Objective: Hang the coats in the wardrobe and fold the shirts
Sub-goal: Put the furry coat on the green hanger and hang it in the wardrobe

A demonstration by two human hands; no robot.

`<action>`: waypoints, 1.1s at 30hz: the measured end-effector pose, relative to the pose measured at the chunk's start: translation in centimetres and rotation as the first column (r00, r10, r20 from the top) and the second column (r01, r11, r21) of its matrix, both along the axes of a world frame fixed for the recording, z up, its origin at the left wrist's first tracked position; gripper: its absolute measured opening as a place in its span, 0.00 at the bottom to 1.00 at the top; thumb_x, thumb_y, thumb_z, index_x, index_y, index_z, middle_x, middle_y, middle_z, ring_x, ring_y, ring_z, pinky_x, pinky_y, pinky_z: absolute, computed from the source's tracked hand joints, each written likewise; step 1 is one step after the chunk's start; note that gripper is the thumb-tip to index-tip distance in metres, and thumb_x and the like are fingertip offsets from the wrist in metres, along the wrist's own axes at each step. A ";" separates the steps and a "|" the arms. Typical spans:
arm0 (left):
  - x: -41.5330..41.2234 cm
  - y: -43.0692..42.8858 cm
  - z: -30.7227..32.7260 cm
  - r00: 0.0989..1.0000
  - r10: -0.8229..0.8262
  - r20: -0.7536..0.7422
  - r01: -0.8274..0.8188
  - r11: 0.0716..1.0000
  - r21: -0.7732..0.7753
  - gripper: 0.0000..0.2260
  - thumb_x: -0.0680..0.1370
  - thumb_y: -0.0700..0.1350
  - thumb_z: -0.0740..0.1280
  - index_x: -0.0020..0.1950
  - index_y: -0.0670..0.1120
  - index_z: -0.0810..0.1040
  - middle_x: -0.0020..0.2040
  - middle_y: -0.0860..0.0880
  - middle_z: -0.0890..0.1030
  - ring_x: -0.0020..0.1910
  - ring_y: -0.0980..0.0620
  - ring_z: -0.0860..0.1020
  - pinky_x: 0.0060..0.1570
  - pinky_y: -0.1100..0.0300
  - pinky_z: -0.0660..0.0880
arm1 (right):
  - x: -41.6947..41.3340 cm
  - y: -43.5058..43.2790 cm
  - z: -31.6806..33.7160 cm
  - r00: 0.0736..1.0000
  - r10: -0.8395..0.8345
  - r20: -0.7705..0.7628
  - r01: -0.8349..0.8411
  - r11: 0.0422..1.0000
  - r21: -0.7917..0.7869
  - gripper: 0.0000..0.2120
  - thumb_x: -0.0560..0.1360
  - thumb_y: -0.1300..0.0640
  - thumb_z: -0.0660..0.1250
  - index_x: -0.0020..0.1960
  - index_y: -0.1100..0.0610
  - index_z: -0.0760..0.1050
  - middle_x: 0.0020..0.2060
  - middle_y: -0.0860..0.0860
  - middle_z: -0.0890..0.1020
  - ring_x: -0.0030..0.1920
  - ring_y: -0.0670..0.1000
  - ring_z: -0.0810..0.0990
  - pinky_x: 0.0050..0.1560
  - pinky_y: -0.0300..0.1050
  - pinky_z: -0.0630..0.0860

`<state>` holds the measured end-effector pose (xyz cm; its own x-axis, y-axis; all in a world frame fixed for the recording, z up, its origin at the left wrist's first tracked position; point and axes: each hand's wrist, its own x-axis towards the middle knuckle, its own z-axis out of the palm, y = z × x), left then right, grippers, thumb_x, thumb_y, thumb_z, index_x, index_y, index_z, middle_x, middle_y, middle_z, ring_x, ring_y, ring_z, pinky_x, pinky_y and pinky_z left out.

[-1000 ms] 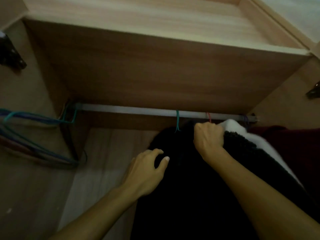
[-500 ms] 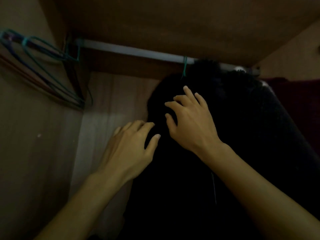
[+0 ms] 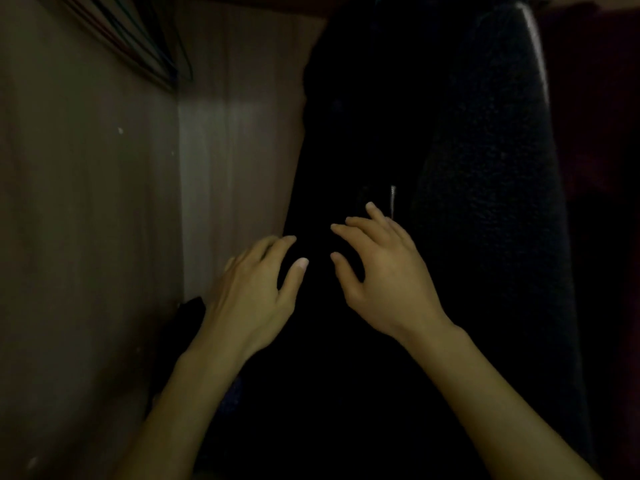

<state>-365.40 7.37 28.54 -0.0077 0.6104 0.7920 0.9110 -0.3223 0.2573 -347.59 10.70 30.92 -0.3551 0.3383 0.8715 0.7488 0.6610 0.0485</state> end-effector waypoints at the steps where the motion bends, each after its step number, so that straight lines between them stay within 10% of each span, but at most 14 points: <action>1: 0.6 -1.0 -1.0 1.000 0.001 0.004 -0.001 1.000 -0.019 0.25 0.79 0.60 0.50 0.72 0.50 0.67 0.69 0.50 0.71 0.65 0.52 0.70 0.66 0.50 0.67 | 0.5 -0.9 -0.9 1.000 0.024 0.002 -0.024 0.999 -0.033 0.20 0.77 0.50 0.61 0.67 0.55 0.72 0.65 0.53 0.75 0.72 0.54 0.63 0.71 0.47 0.58; 16: 12.1 -17.0 -15.2 0.996 0.054 -0.076 -0.074 0.951 -0.299 0.27 0.79 0.62 0.49 0.70 0.50 0.69 0.68 0.49 0.72 0.68 0.49 0.69 0.66 0.52 0.65 | 14.0 -14.2 -17.1 0.992 0.089 -0.094 -0.119 0.914 -0.388 0.23 0.78 0.44 0.55 0.69 0.52 0.70 0.65 0.50 0.74 0.68 0.51 0.69 0.62 0.48 0.72; 25: 21.9 -20.9 -18.0 0.963 -0.257 -0.087 0.204 0.898 -0.390 0.26 0.78 0.60 0.51 0.69 0.47 0.71 0.66 0.47 0.74 0.66 0.47 0.71 0.65 0.51 0.67 | 26.0 -23.5 -22.5 0.947 -0.217 -0.238 0.097 0.896 -0.433 0.20 0.77 0.50 0.62 0.66 0.56 0.73 0.59 0.53 0.79 0.57 0.54 0.78 0.57 0.51 0.75; 33: 33.0 -26.0 -22.7 0.745 -0.661 0.095 0.620 0.632 -0.464 0.28 0.77 0.61 0.53 0.69 0.45 0.72 0.67 0.46 0.74 0.65 0.46 0.72 0.67 0.51 0.66 | 35.0 -38.5 -26.9 0.745 -0.666 -0.035 0.528 0.621 -0.579 0.19 0.77 0.48 0.62 0.62 0.58 0.76 0.57 0.54 0.80 0.53 0.57 0.80 0.54 0.50 0.77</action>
